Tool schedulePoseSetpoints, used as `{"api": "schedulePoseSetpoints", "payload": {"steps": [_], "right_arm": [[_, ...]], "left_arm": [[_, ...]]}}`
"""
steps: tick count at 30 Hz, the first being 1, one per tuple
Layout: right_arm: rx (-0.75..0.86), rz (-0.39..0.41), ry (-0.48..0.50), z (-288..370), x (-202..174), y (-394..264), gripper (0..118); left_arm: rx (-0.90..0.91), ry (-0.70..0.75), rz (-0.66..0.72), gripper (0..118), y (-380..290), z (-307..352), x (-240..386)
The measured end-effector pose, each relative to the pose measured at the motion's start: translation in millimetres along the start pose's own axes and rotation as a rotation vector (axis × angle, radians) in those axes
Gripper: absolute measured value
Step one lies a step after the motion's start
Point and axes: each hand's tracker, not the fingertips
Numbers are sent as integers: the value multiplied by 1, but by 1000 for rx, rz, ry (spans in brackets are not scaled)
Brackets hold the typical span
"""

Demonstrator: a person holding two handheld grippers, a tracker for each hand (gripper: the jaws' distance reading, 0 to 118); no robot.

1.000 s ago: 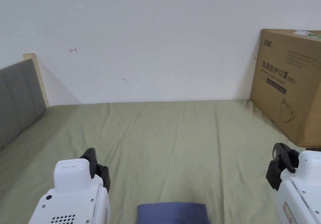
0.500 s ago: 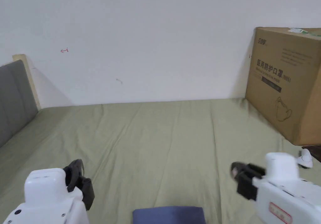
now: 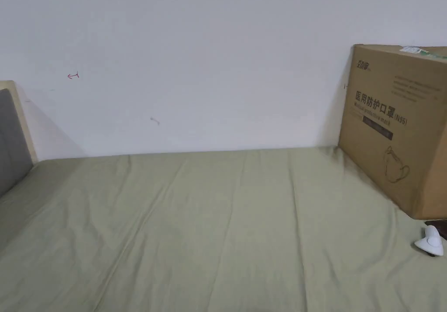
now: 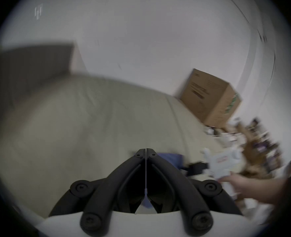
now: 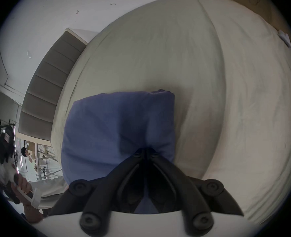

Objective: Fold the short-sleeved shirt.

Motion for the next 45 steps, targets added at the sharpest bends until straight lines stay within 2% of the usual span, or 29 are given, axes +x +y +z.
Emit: {"api": "schedulePoseSetpoints", "payload": {"steps": [1,2,4,5,6,7,9,13,14,16,20,21,22,23,24,25,27,30,33,37,41,45], "right_arm": [[-8,-13,6,0,1,1,3],[-11,-16,8,1,1,1,3],[-17,-19,14,4,1,0,3],[-19,-22,19,4,2,0,3],[-19,-26,22,4,3,0,3],[-19,-32,28,4,4,-1,3],[-19,-47,34,5,5,-2,3],[-22,-46,33,6,5,-2,3],[-24,-41,31,6,5,-2,3],[-24,-41,30,6,5,-2,3],[-14,-63,37,7,7,-5,3],[-10,-70,42,8,9,-6,3],[-5,-77,49,9,10,-7,3],[-1,-84,57,10,12,-8,3],[3,-94,79,12,12,-9,3],[7,-93,71,16,10,-10,3],[24,-82,70,29,6,-14,3],[96,-74,135,62,-4,-21,3],[166,-29,165,102,-23,-27,3],[210,31,156,135,-51,-40,3],[224,11,157,141,-61,-47,3],[227,19,116,137,-65,-50,3]], "left_arm": [[-69,-101,122,3,1,-13,-17],[-117,-196,243,17,-1,-26,-35],[-228,-340,430,57,-7,-52,-64],[-290,-376,482,88,-13,-67,-74],[-331,-401,500,108,-19,-79,-79],[-374,-405,512,118,-25,-92,-83],[-444,-430,515,118,-36,-113,-94],[-540,-475,628,118,-61,-166,-108],[-577,-532,658,118,-72,-178,-105],[-566,-713,673,118,-75,-194,-92],[-530,-728,652,115,-86,-225,-87],[-478,-692,671,98,-85,-225,-92],[-477,-587,642,57,-86,-220,-95],[-527,-386,543,19,-89,-221,-98],[-545,-337,526,19,-94,-218,-102],[-494,-509,605,19,-82,-213,-86],[-527,-406,454,19,-62,-196,-66],[-493,-426,378,20,-32,-169,-65],[-457,-368,272,20,9,-125,-71],[-451,-163,187,20,55,-65,-120],[-464,45,103,20,91,-18,-179],[-489,291,20,20,121,18,-233]]}}
